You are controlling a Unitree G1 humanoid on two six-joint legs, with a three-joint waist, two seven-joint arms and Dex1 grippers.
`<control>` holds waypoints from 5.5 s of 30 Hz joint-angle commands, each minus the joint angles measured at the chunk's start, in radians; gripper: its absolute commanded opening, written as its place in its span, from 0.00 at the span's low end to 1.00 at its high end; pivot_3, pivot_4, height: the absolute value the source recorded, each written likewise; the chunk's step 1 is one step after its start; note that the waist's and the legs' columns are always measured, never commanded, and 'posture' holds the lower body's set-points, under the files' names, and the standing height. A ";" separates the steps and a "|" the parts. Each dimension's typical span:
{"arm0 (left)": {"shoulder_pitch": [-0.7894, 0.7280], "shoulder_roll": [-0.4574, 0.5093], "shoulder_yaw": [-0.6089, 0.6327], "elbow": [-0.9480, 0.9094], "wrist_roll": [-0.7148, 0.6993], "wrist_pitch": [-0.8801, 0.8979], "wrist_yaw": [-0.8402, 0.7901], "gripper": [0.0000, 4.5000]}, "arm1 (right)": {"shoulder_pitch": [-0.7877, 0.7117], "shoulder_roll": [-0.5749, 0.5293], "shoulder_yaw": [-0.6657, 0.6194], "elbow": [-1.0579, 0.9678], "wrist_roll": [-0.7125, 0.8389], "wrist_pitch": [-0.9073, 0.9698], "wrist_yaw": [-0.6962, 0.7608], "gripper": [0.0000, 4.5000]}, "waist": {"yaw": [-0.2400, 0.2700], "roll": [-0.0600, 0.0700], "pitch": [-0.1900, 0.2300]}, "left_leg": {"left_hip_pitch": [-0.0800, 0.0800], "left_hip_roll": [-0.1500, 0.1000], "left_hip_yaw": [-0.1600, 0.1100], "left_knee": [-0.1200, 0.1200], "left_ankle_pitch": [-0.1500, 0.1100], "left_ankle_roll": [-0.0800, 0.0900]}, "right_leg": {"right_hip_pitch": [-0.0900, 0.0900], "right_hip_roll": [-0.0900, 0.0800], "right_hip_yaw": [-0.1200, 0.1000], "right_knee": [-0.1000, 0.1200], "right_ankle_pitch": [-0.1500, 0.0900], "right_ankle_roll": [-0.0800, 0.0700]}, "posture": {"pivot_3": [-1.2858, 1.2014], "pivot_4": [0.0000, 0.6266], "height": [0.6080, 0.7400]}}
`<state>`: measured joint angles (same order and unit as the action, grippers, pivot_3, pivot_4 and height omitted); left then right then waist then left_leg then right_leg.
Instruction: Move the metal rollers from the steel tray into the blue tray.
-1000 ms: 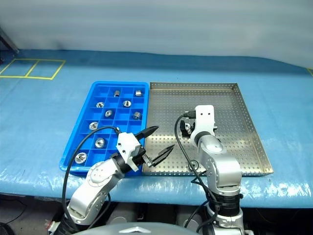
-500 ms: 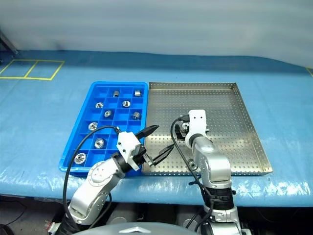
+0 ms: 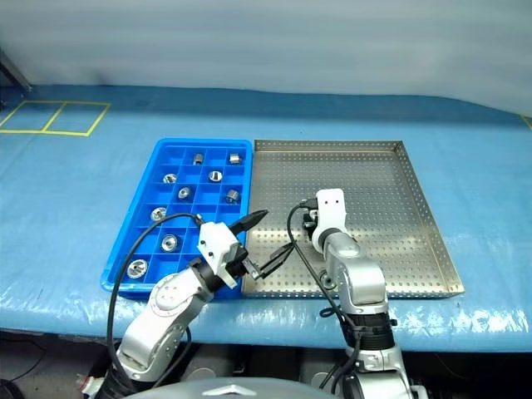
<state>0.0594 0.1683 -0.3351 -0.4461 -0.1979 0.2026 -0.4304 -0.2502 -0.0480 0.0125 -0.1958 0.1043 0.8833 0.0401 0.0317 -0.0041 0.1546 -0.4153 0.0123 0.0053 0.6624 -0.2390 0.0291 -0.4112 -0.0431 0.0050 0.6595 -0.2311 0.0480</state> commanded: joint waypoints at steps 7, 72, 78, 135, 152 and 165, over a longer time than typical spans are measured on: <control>0.035 -0.037 0.067 -0.033 0.063 -0.053 0.131 1.00 | -0.116 -0.036 0.081 -0.107 0.021 0.054 0.079 0.38 | 0.011 0.000 0.001 | 0.000 -0.001 0.000 0.000 0.000 0.000 | -0.001 0.000 0.000 0.000 0.000 0.000 | 0.63 0.24 1.00; 0.098 -0.063 0.163 -0.076 0.139 -0.087 0.232 1.00 | -0.180 -0.016 0.164 -0.150 0.063 0.069 0.197 0.99 | 0.322 -0.003 0.002 | -0.017 -0.001 -0.001 0.001 0.001 -0.005 | -0.014 0.003 -0.010 -0.001 -0.002 0.001 | 0.65 0.24 1.00; 0.031 -0.041 0.140 -0.030 0.123 -0.079 0.171 1.00 | -0.128 -0.077 0.096 -0.337 0.074 0.193 0.165 0.99 | 0.281 -0.003 0.002 | -0.018 -0.001 -0.002 0.001 0.001 -0.005 | -0.014 0.003 -0.010 -0.001 0.001 -0.003 | 0.61 0.24 1.00; -0.033 0.214 0.021 0.009 -0.091 -0.023 -0.318 1.00 | 0.204 -0.093 -0.301 -0.578 0.960 0.731 -0.499 0.99 | -0.042 -0.003 0.002 | -0.001 0.005 -0.003 -0.001 0.001 -0.003 | -0.001 0.002 -0.003 0.000 -0.006 -0.005 | 0.54 0.24 1.00; -0.025 0.203 0.016 0.004 -0.089 -0.027 -0.294 1.00 | 0.209 -0.751 0.180 -0.476 1.868 0.019 -1.116 0.99 | -0.033 -0.008 0.006 | -0.002 0.002 0.002 -0.002 -0.001 0.004 | -0.001 -0.001 0.005 -0.003 -0.006 -0.001 | 0.55 0.24 1.00; -0.019 0.188 0.006 -0.008 -0.083 -0.025 -0.270 1.00 | 0.200 -0.866 0.295 -0.397 1.868 -0.057 -1.092 0.86 | -0.002 -0.008 0.006 | -0.004 0.002 0.003 -0.002 -0.003 0.008 | 0.002 -0.001 0.005 -0.014 -0.001 -0.001 | 0.56 0.24 1.00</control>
<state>0.0373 0.3610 -0.3242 -0.3971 -0.2818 0.1894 -0.7058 -0.0709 -0.9012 0.2813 -0.6100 1.9492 0.8174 -1.0472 0.0296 -0.0120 0.1601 -0.4197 0.0143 0.0089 0.6606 -0.2429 0.0378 -0.4090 -0.0444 0.0100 0.6442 -0.2315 0.0468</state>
